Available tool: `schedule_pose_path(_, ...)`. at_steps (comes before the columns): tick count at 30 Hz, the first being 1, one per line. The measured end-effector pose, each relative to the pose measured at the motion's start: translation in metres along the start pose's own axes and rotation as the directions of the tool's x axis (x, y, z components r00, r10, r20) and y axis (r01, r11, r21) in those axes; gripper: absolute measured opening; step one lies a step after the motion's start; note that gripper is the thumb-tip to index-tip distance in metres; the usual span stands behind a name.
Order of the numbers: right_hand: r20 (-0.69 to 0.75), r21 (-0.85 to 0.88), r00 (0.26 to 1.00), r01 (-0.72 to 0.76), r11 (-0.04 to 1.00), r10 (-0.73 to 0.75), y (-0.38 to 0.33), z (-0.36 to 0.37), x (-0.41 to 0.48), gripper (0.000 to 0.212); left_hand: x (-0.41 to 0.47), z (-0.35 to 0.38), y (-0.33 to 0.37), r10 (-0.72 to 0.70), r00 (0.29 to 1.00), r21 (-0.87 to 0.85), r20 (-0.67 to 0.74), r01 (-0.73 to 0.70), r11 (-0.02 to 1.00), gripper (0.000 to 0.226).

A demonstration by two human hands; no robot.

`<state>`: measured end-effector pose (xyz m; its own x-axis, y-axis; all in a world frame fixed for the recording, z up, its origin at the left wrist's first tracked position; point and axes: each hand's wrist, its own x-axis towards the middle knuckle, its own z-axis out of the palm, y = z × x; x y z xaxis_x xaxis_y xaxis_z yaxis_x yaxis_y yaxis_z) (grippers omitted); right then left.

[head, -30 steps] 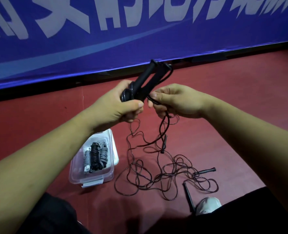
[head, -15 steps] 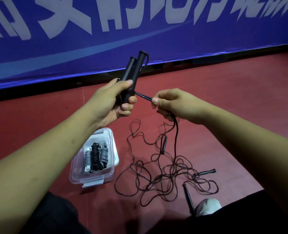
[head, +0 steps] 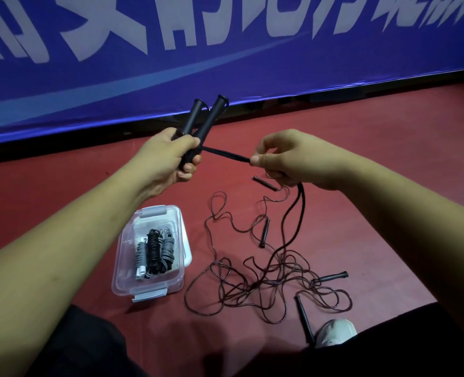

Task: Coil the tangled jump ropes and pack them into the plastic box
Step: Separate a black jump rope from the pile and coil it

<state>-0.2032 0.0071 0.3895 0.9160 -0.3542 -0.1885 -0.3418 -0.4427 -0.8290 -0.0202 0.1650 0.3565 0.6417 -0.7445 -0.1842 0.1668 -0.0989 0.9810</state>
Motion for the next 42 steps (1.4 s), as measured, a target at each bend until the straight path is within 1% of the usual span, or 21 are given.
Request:
schedule_pose_path(2, 0.012, -0.124, 1.0, 0.012, 0.992, -0.011, -0.005, 0.0, -0.004, 0.017, 0.005, -0.004, -0.002, 0.059, 0.997, 0.135, -0.058, -0.051, 0.99, 0.014)
schedule_pose_path(4, 0.015, -0.197, 1.0, 0.018, 0.98, -0.015, -0.008, 0.002, -0.006, 0.02, 0.01, -0.01, -0.008, 0.122, 0.986, 0.303, -0.111, -0.084, 0.949, 0.016)
schedule_pose_path(5, 0.01, -0.214, 1.0, 0.019, 0.977, -0.018, -0.009, 0.004, -0.006, 0.023, 0.013, -0.012, -0.011, 0.158, 0.98, 0.396, -0.118, -0.099, 0.913, 0.02)
schedule_pose_path(6, 0.005, -0.219, 1.0, 0.018, 0.976, -0.017, -0.01, 0.006, -0.007, 0.027, 0.014, -0.014, -0.015, 0.193, 0.975, 0.506, -0.113, -0.111, 0.855, 0.025)
schedule_pose_path(8, 0.009, -0.19, 1.0, 0.017, 0.982, -0.015, -0.014, 0.01, -0.008, 0.03, 0.015, -0.013, -0.02, 0.242, 0.967, 0.723, -0.079, -0.112, 0.682, 0.031)
schedule_pose_path(9, 0.012, -0.186, 1.0, 0.027, 0.982, -0.025, -0.018, 0.013, -0.008, 0.03, 0.013, -0.01, -0.023, 0.258, 0.965, 0.795, -0.049, -0.118, 0.595, 0.032)
schedule_pose_path(11, 0.014, -0.278, 0.996, 0.086, 0.957, -0.086, -0.026, 0.016, -0.009, 0.026, 0.008, 0.0, -0.029, 0.293, 0.956, 0.876, 0.023, -0.161, 0.455, 0.032)
schedule_pose_path(13, 0.007, -0.395, 0.984, 0.169, 0.903, -0.181, -0.033, 0.019, -0.008, 0.022, 0.006, 0.007, -0.033, 0.308, 0.948, 0.911, 0.074, -0.191, 0.366, 0.032)
schedule_pose_path(16, -0.05, -0.451, 0.963, 0.215, 0.866, -0.265, -0.037, 0.015, -0.007, 0.018, 0.006, 0.012, -0.036, 0.242, 0.962, 0.936, 0.123, -0.194, 0.293, 0.031)
schedule_pose_path(19, -0.096, -0.483, 0.944, 0.233, 0.844, -0.315, -0.033, 0.009, -0.004, 0.017, -0.001, 0.022, -0.038, 0.165, 0.967, 0.946, 0.195, -0.23, 0.227, 0.044)
schedule_pose_path(22, -0.089, -0.593, 0.929, 0.239, 0.769, -0.358, -0.027, 0.006, -0.001, 0.012, -0.007, 0.03, -0.041, 0.12, 0.972, 0.949, 0.202, -0.224, 0.221, 0.05)
schedule_pose_path(25, -0.069, -0.692, 0.921, 0.233, 0.683, -0.384, -0.024, 0.006, -0.002, 0.011, -0.006, 0.028, -0.041, 0.083, 0.965, 0.944, 0.249, -0.261, 0.204, 0.037)
schedule_pose_path(27, -0.071, -0.722, 0.918, 0.222, 0.655, -0.389, -0.022, 0.003, -0.002, 0.013, -0.007, 0.025, -0.037, 0.023, 0.94, 0.919, 0.339, -0.337, 0.204, 0.027)
schedule_pose_path(30, -0.067, -0.698, 0.925, 0.225, 0.68, -0.375, -0.017, -0.002, -0.002, 0.012, -0.013, 0.022, -0.028, -0.093, 0.863, 0.855, 0.496, -0.467, 0.224, 0.019)
schedule_pose_path(33, -0.064, -0.662, 0.94, 0.212, 0.719, -0.336, -0.013, -0.005, 0.002, 0.011, -0.017, 0.02, -0.025, -0.086, 0.808, 0.797, 0.583, -0.549, 0.25, 0.015)
schedule_pose_path(35, -0.034, -0.624, 0.947, 0.229, 0.748, -0.319, -0.01, -0.008, 0.004, 0.012, -0.021, 0.023, -0.024, -0.076, 0.772, 0.758, 0.631, -0.592, 0.276, 0.015)
schedule_pose_path(37, 0.001, -0.523, 0.958, 0.244, 0.816, -0.286, -0.007, -0.013, 0.007, 0.012, -0.028, 0.028, -0.022, -0.055, 0.742, 0.713, 0.668, -0.617, 0.334, 0.017)
schedule_pose_path(38, 0.011, -0.458, 0.964, 0.241, 0.856, -0.265, -0.003, -0.015, 0.008, 0.011, -0.032, 0.03, -0.02, -0.036, 0.734, 0.687, 0.678, -0.616, 0.386, 0.018)
schedule_pose_path(39, 0.018, -0.385, 0.971, 0.228, 0.894, -0.24, 0.002, -0.017, 0.009, 0.009, -0.034, 0.031, -0.019, -0.008, 0.736, 0.658, 0.677, -0.601, 0.454, 0.02)
schedule_pose_path(41, 0.039, -0.243, 0.984, 0.181, 0.953, -0.177, 0.013, -0.02, 0.01, 0.002, -0.038, 0.03, -0.016, 0.063, 0.766, 0.585, 0.64, -0.539, 0.607, 0.024)
schedule_pose_path(42, 0.06, -0.185, 0.987, 0.159, 0.97, -0.15, 0.018, -0.02, 0.01, 0.008, -0.038, 0.03, -0.015, 0.107, 0.784, 0.544, 0.611, -0.514, 0.663, 0.027)
